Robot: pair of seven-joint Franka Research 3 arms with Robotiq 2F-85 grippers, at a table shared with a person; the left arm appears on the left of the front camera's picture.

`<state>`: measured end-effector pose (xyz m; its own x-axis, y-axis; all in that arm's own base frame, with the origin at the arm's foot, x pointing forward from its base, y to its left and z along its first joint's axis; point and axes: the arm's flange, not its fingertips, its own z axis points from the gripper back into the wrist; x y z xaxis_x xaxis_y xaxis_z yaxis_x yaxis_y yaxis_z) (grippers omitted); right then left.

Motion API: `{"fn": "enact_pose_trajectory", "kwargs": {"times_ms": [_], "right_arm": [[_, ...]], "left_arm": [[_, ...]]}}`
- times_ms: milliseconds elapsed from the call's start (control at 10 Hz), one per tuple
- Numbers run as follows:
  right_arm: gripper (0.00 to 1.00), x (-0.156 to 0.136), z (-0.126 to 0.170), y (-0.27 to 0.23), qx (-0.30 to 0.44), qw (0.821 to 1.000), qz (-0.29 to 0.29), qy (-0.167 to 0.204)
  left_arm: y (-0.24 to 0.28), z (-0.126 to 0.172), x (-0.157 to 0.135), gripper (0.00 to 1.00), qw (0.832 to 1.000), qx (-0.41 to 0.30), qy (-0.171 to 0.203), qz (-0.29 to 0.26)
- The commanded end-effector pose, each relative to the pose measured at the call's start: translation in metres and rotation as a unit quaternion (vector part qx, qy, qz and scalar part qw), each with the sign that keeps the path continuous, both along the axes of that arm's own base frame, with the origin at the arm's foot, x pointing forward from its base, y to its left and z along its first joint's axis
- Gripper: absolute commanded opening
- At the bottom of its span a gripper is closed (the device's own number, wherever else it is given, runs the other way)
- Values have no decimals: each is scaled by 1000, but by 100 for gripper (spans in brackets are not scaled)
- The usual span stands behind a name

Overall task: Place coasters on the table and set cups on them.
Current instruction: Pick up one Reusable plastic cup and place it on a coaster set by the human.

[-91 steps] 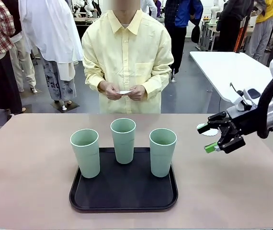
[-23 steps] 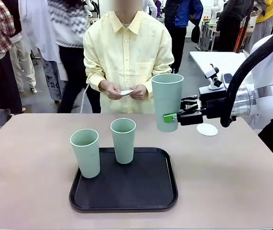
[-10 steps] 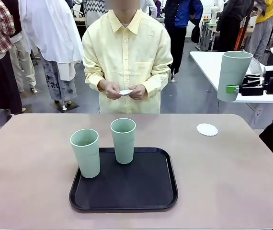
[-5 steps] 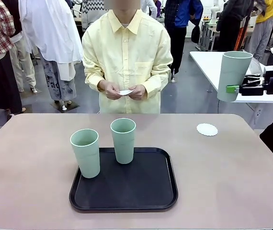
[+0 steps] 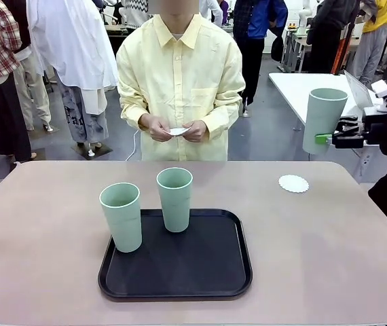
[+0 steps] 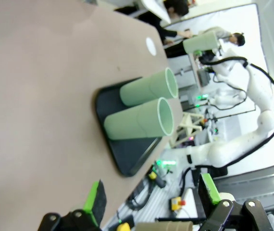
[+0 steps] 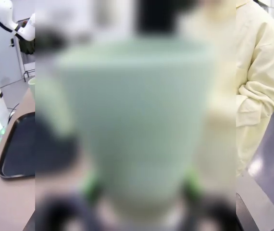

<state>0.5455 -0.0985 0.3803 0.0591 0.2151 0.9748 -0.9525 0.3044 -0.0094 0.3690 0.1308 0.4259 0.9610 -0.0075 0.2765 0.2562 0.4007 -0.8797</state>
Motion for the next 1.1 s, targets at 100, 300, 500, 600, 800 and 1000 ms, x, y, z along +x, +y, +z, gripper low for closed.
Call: {"fn": "enact_pose_trajectory", "kwargs": {"times_ms": [100, 300, 500, 600, 800, 1000], "right_arm": [[81, 36, -25, -19, 13, 999, 47, -6], [81, 50, -49, -24, 27, 998, 59, 8], [81, 59, -69, -20, 27, 997, 68, 22], [81, 60, -79, -17, 20, 997, 71, 30], [81, 68, -97, -13, 15, 996, 72, 44], [81, 70, -112, -9, 6, 996, 73, 50]], "left_arm": [[1, 1, 0, 100, 1000, -9, -10, -1], [1, 1, 0, 100, 1000, -9, -10, -1], [1, 1, 0, 100, 1000, -9, -10, -1], [1, 1, 0, 100, 1000, -9, -10, -1], [1, 1, 0, 100, 1000, -9, -10, -1], [1, 1, 0, 100, 1000, -9, -10, -1]]}}
